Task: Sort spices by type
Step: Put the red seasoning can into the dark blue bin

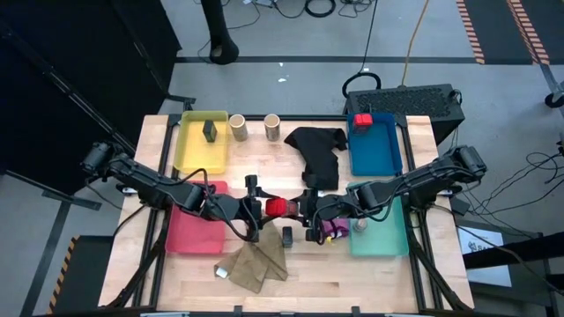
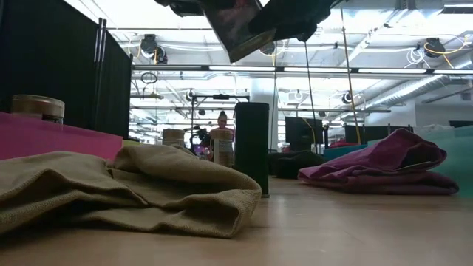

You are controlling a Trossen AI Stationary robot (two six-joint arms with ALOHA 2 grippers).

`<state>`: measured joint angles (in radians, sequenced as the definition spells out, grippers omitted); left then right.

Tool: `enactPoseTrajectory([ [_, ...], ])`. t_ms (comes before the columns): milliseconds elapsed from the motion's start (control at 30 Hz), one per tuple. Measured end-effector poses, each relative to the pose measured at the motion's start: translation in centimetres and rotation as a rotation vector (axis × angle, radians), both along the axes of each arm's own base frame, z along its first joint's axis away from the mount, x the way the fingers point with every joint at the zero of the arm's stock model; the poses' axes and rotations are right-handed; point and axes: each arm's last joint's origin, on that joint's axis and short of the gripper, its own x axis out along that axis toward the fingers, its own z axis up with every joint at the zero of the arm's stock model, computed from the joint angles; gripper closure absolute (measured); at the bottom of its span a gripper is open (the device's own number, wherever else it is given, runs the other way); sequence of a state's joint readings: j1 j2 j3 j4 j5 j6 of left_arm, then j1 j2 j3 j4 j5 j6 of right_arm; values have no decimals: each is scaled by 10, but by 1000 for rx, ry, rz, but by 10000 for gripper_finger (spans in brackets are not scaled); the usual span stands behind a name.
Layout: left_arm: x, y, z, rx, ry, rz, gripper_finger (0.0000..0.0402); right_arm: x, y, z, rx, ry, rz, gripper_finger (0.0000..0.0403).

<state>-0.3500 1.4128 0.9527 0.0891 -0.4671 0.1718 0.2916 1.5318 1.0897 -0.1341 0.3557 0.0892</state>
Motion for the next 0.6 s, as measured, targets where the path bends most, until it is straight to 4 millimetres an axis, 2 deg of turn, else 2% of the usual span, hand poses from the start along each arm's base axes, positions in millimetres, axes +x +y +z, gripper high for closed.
enactPoseTrajectory([
  [167, 0, 0, 0, 12, -2, 4, 165, -1, 0, -1, -8, 13, -1, 236],
  [600, -1, 4, 4, 50, -18, 31, 102, -3, -3, -6, -28, 66, -15, 236],
])
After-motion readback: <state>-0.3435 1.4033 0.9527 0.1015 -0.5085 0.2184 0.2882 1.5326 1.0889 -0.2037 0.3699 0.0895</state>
